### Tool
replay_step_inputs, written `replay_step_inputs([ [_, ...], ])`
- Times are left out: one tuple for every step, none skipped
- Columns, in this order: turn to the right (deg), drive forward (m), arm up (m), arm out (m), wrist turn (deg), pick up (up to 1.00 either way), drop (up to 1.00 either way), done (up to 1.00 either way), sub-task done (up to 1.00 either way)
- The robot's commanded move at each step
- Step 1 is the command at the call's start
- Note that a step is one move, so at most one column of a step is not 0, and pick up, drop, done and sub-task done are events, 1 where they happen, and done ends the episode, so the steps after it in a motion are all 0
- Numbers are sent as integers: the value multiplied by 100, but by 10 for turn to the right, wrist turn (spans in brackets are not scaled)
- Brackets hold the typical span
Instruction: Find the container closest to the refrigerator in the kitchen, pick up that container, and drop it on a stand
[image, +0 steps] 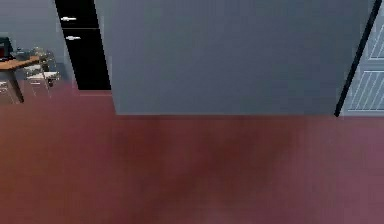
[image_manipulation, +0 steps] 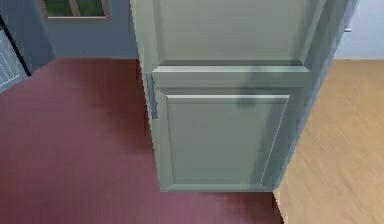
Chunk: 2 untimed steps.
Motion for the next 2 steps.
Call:
replay_step_inputs([
  [0,50,0,0,0,0,0,0,0],
  [-390,0,0,0,0,0,0,0,0],
])
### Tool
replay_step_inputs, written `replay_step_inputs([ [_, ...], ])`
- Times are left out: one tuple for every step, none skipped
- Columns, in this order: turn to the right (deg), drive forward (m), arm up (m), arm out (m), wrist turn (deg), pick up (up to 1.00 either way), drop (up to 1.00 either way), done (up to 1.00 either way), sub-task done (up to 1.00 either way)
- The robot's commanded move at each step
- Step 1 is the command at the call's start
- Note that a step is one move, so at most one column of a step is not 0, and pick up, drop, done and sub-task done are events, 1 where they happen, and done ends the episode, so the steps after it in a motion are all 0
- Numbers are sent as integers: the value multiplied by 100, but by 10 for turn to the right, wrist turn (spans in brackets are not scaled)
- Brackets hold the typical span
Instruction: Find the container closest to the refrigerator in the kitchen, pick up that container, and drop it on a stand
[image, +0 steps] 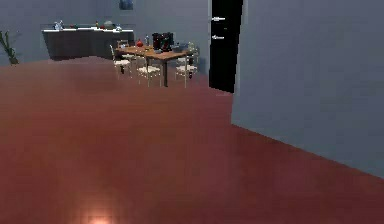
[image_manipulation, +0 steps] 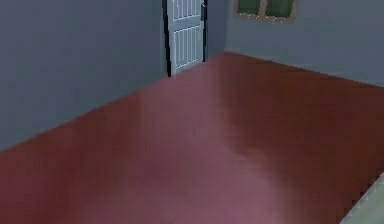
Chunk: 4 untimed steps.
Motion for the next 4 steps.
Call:
replay_step_inputs([
  [0,100,0,0,0,0,0,0,0],
  [0,100,0,0,0,0,0,0,0],
  [0,30,0,0,0,0,0,0,0],
  [150,0,0,0,0,0,0,0,0],
])
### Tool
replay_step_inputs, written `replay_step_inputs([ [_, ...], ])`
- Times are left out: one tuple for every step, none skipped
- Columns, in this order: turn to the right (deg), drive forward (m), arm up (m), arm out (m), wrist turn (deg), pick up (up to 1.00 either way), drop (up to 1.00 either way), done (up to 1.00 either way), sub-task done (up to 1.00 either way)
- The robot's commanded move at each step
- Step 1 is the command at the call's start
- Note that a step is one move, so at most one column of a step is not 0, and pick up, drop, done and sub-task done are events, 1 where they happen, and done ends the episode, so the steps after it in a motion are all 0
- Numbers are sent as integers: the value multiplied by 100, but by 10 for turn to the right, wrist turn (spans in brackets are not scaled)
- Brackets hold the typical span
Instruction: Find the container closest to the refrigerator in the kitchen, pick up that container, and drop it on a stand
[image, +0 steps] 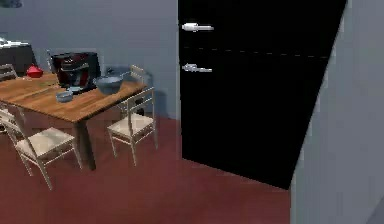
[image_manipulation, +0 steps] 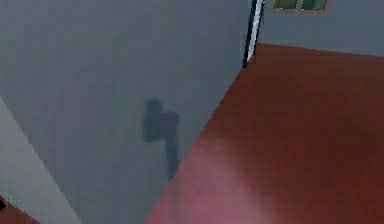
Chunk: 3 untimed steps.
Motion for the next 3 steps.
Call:
replay_step_inputs([
  [0,65,0,0,0,0,0,0,0],
  [-450,0,0,0,0,0,0,0,0],
  [-360,0,0,0,0,0,0,0,0],
])
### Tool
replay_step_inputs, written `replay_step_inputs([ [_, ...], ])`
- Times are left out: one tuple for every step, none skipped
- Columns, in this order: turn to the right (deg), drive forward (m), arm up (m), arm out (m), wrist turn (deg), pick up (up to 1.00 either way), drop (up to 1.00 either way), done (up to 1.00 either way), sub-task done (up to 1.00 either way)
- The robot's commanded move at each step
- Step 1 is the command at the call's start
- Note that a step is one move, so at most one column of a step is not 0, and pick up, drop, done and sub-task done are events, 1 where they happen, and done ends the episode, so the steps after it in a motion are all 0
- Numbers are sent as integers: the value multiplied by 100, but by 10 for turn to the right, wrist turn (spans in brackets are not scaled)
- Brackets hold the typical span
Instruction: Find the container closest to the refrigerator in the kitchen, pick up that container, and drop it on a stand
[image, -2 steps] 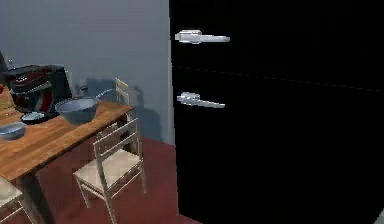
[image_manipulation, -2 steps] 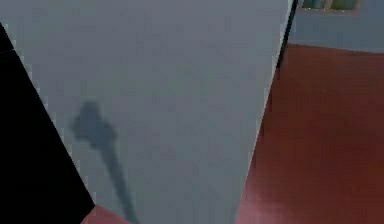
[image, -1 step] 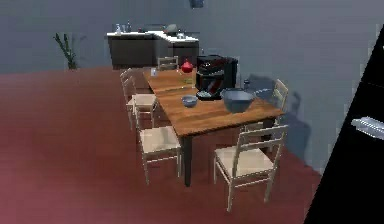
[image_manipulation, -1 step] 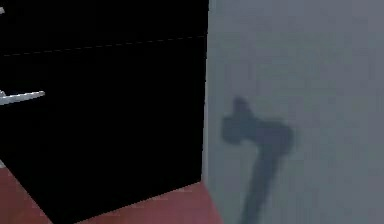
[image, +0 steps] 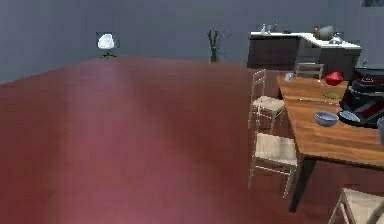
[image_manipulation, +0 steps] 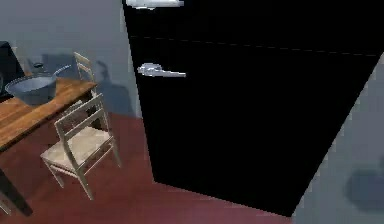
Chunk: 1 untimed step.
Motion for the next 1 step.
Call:
replay_step_inputs([
  [0,100,0,0,0,0,0,0,0],
])
